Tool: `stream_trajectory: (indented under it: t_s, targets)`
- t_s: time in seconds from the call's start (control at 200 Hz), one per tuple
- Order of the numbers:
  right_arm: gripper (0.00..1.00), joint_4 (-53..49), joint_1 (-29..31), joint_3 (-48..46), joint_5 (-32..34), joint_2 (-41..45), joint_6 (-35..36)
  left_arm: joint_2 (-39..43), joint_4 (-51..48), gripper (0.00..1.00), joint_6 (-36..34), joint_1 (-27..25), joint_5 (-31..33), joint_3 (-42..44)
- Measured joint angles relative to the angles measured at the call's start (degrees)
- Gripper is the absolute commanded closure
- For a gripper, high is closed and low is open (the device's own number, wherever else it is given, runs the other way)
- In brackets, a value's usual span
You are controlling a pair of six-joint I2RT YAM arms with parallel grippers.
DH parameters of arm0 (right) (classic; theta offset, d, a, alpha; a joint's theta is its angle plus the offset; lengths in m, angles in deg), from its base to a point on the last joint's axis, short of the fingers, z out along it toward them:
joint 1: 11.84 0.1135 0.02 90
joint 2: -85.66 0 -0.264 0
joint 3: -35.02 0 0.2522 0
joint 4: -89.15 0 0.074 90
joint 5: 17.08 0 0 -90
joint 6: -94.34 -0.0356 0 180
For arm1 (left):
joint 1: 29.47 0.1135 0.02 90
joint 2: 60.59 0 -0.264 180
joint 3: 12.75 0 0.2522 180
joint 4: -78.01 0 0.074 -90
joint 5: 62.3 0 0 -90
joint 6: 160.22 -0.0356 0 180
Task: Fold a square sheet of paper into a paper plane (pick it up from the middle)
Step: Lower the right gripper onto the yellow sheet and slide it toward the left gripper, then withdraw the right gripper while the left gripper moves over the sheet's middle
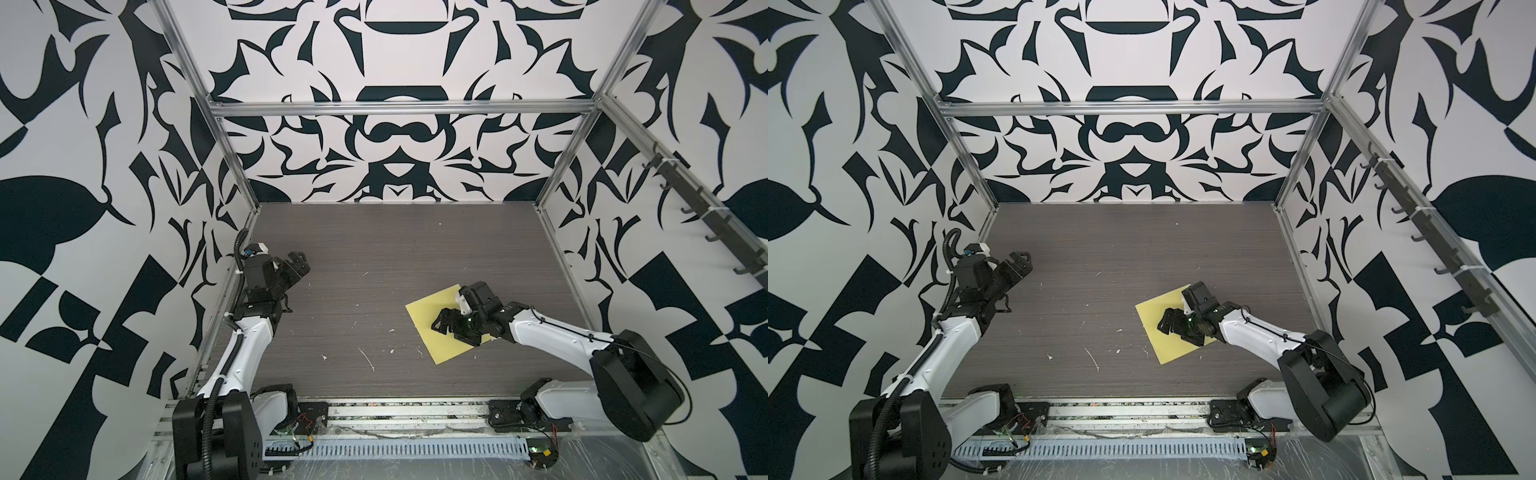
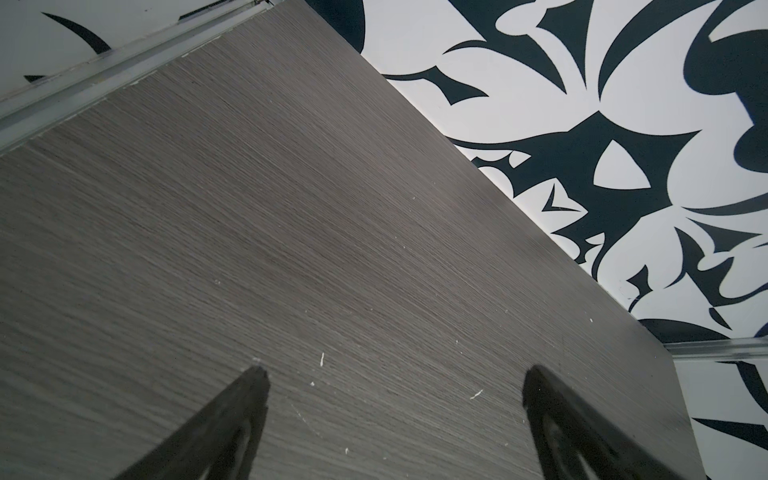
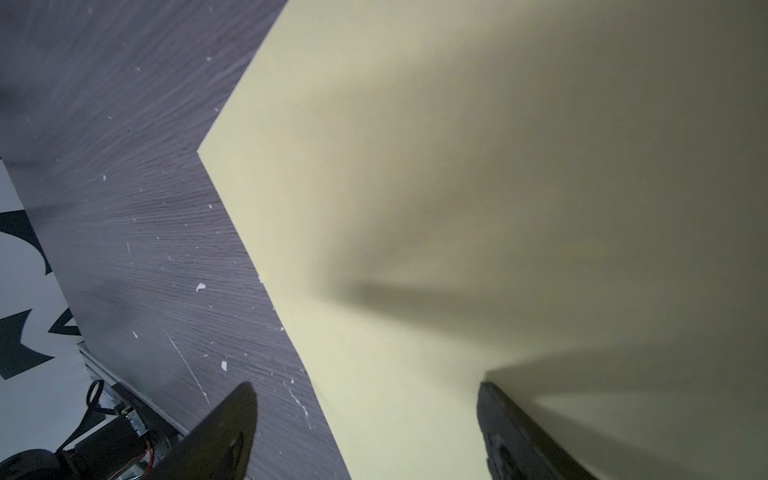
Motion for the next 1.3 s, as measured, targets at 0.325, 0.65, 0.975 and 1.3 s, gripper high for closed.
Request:
stream_trajectory:
  t_s: [0.325,0.65,0.975,1.3]
  targets:
    - [0.13,8.72,2.08,1.18,-1.53,-5.01,-3.41,-1.14,-0.02,0.01,1.22,-0.02,-1.57,0.0]
    - [0.18,20.0,7.65,15.23,-2.45,-23.06,-8.28,-4.9,-2.21,0.01,2.95,-0.9,-5.27,-0.85]
    - [0.24,31.23,11.45,25.46,-4.94,-35.43,-14.53,-7.82,-5.53,0.01,6.1,-7.93,-5.88,-4.17]
    - [0.0,15.06,7.56,22.03,10.73,-13.29,-2.95,-17.84,-14.01,0.01,10.64,-22.29,-1.14,-13.35]
